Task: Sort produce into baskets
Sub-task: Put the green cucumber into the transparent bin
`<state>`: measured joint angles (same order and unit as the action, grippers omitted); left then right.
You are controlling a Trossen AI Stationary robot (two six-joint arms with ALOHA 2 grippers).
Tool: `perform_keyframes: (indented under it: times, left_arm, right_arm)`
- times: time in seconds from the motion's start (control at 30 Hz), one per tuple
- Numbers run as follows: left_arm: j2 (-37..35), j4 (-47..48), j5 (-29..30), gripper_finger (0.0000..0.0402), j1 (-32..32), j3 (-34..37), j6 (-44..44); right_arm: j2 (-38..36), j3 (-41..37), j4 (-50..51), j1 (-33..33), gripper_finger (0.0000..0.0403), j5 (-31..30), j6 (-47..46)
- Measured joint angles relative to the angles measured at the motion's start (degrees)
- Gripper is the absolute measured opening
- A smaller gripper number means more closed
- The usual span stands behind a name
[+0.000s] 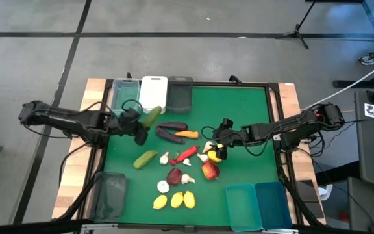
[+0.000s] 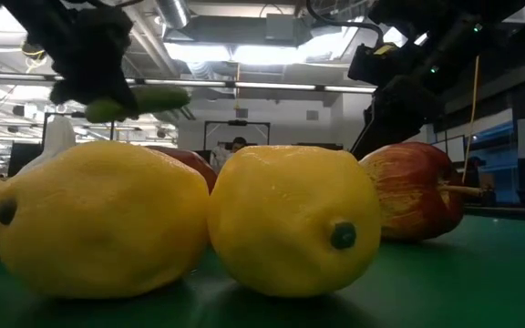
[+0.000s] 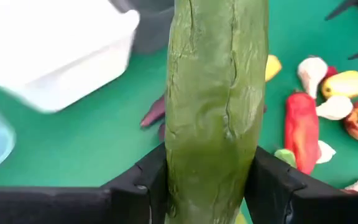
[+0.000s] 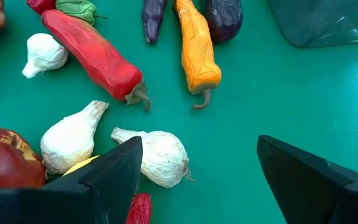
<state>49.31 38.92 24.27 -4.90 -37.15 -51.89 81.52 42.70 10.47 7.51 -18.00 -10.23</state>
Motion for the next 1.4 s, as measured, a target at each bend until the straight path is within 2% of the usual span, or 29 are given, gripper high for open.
perform_keyframes:
  times: [0.17, 0.23, 0.43, 0.6, 0.8, 1.0, 1.17, 1.3, 1.4]
  left_arm:
    - [-0.23, 10.08, -0.32, 0.0148, -3.11, -3.79, -10.12]
    - [-0.23, 13.96, 3.07, 0.0151, -3.45, -5.25, -12.52]
    - [-0.25, 26.89, 19.19, 0.0154, 0.04, -9.23, -20.56]
    - [-0.47, 28.52, 23.69, 0.0155, 8.66, -9.24, -20.39]
    - [-0.39, 25.68, 23.13, 0.0156, 20.64, -9.24, -12.06]
    - [0.07, 20.06, 13.91, 0.0156, 33.49, -9.24, 1.07]
    - [1.37, 16.80, 12.15, 0.0156, 42.74, -9.24, 7.28]
    - [3.57, 13.81, 6.32, 0.0156, 48.85, -9.24, 12.01]
    - [6.09, 12.51, 4.80, 0.0156, 51.69, -9.24, 13.66]
  right_arm:
    - [0.00, 0.00, 0.03, 0.00, 0.0317, 0.00, 0.01]
    - [0.00, 0.00, -0.01, -0.02, 0.0317, 0.00, 0.01]
    - [0.00, 0.00, -0.12, -0.02, 0.0317, -0.74, -0.16]
    - [0.00, 0.00, -0.14, -0.02, 0.0317, -0.90, -0.63]
    - [0.00, 0.00, -0.44, -0.02, 0.0317, -0.92, -0.47]
    - [0.00, 0.00, -0.49, -0.02, 0.0317, -0.92, -0.45]
    - [0.00, 0.00, -0.49, -0.02, 0.0317, -0.98, -0.43]
    - [0.00, 0.00, -0.49, -0.02, 0.0317, -1.01, -0.43]
    - [0.00, 0.00, -0.49, -0.02, 0.0317, -1.01, -0.43]
